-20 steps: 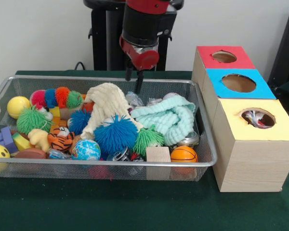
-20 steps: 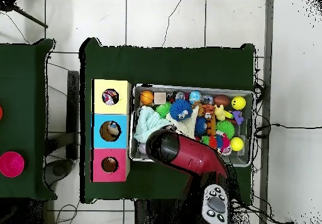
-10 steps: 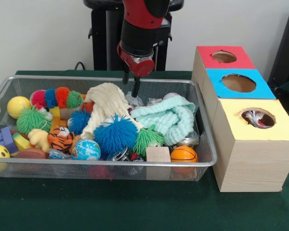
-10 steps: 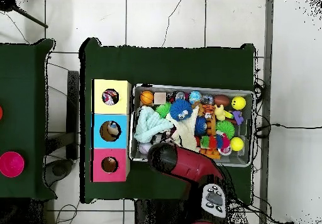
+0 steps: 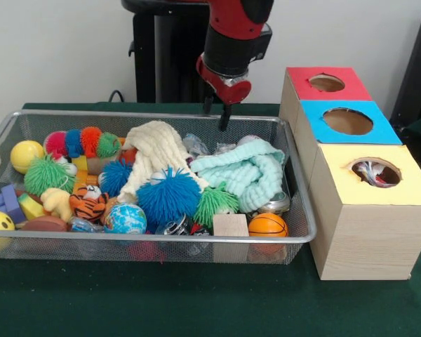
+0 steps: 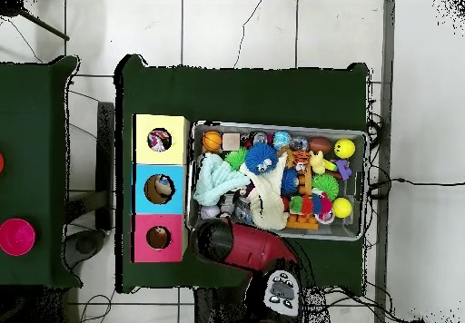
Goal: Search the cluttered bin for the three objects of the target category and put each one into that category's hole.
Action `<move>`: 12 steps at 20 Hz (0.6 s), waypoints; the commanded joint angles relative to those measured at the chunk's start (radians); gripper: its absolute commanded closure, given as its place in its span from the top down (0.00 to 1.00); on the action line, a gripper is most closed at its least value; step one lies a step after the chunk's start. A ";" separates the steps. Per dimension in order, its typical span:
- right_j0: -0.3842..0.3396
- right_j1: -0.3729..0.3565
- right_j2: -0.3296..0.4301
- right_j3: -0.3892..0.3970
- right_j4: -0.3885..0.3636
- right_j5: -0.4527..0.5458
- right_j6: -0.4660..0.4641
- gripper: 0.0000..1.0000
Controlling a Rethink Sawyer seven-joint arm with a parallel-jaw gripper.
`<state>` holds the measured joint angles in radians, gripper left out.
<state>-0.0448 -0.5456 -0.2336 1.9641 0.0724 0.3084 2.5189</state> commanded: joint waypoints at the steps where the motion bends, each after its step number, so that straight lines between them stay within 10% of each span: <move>1: -0.029 0.068 0.110 0.044 -0.010 -0.112 0.087 1.00; 12: -0.129 0.248 0.132 -0.069 -0.082 -0.264 0.021 1.00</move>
<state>-0.1290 -0.4067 -0.1944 1.9684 0.0378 0.1011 2.5187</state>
